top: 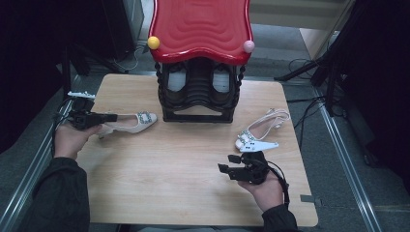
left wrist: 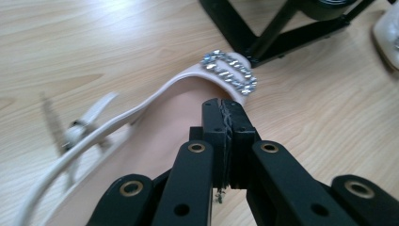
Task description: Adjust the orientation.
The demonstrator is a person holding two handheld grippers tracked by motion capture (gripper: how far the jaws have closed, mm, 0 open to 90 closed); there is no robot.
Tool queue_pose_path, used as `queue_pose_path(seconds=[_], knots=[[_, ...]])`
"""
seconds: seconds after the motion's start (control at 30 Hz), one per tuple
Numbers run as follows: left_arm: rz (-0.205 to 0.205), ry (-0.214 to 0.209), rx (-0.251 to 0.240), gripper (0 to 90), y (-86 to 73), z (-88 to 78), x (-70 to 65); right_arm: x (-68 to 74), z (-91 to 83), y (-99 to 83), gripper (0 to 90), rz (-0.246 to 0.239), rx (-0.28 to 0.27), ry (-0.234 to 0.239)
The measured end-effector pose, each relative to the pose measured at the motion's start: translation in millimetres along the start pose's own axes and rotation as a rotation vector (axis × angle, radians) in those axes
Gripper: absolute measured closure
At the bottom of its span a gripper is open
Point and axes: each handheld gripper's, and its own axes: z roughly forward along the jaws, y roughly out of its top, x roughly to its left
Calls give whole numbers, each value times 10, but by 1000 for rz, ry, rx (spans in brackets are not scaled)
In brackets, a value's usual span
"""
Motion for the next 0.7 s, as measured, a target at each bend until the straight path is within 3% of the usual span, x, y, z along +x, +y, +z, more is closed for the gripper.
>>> queue_pose_path(seconds=[0.2,0.3,0.7], knots=[[-15,26,29,896,-60,55,104,6,16,-5,459,-1,10,1],[-23,18,32,897,-92,81,140,12,21,-3,458,-3,13,3],[-36,-26,142,898,-230,230,111,25,55,11,455,-11,25,10]])
